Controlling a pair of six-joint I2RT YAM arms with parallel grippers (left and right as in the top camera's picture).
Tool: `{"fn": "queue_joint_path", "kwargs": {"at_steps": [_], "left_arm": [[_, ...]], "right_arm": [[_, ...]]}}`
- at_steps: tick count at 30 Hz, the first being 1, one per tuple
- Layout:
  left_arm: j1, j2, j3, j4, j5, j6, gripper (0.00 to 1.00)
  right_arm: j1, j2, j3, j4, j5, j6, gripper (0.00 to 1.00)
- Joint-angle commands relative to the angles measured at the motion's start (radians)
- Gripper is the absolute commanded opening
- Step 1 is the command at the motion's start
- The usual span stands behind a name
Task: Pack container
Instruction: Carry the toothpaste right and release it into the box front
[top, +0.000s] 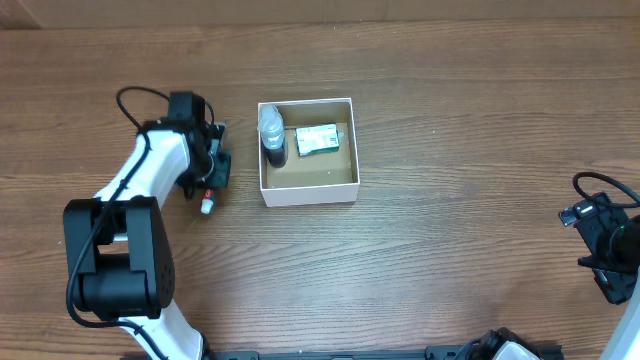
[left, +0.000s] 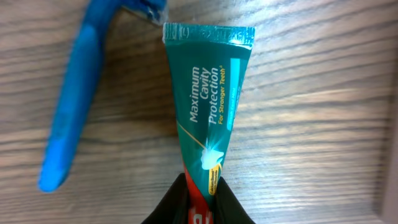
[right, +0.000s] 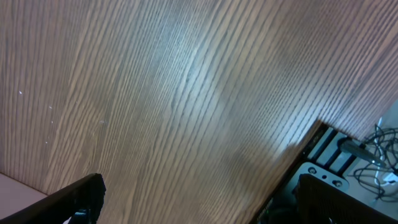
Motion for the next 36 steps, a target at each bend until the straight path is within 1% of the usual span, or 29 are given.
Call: {"fn": "queue_joint_path", "kwargs": {"at_steps": [1, 3, 5, 7, 8, 10, 13, 15, 19, 21, 24, 27, 33, 36], "left_arm": [[-0.002, -0.011, 0.24, -0.131, 0.022, -0.031, 0.13], [-0.002, -0.011, 0.357, -0.211, 0.063, -0.031, 0.12], [-0.002, -0.015, 0.546, -0.323, 0.15, -0.031, 0.13], [-0.006, -0.018, 0.664, -0.389, 0.2, -0.027, 0.12], [-0.011, -0.02, 0.713, -0.418, 0.224, -0.018, 0.12], [-0.04, -0.029, 0.83, -0.499, 0.286, 0.041, 0.12], [-0.092, -0.047, 0.903, -0.564, 0.297, 0.113, 0.13], [-0.145, -0.066, 0.919, -0.6, 0.298, 0.172, 0.14], [-0.294, -0.077, 0.914, -0.697, 0.286, 0.315, 0.17], [-0.35, -0.076, 0.896, -0.706, 0.258, 0.336, 0.18], [-0.425, -0.074, 0.818, -0.678, 0.195, 0.353, 0.18], [-0.465, -0.074, 0.682, -0.598, 0.158, 0.363, 0.17], [-0.469, -0.074, 0.432, -0.395, 0.154, 0.374, 0.16], [-0.469, -0.074, 0.33, -0.301, 0.105, 0.38, 0.16]], "right_arm": [[-0.004, -0.003, 0.007, 0.005, 0.002, 0.0, 1.0], [-0.004, -0.003, 0.007, 0.005, 0.002, 0.0, 1.0], [-0.004, -0.003, 0.007, 0.005, 0.002, 0.0, 1.0], [-0.004, -0.003, 0.007, 0.005, 0.001, 0.0, 1.0], [-0.004, -0.003, 0.007, 0.005, 0.001, 0.0, 1.0], [-0.004, -0.003, 0.007, 0.005, 0.001, 0.0, 1.0], [-0.004, -0.003, 0.007, 0.005, 0.001, 0.0, 1.0], [-0.004, -0.003, 0.007, 0.005, 0.002, 0.0, 1.0], [-0.004, -0.003, 0.007, 0.005, 0.002, 0.0, 1.0], [-0.004, -0.003, 0.007, 0.005, 0.002, 0.0, 1.0], [-0.004, -0.003, 0.007, 0.005, 0.001, 0.0, 1.0], [-0.004, -0.003, 0.007, 0.005, 0.002, 0.0, 1.0], [-0.004, -0.003, 0.007, 0.005, 0.001, 0.0, 1.0], [-0.004, -0.003, 0.007, 0.005, 0.002, 0.0, 1.0]]}}
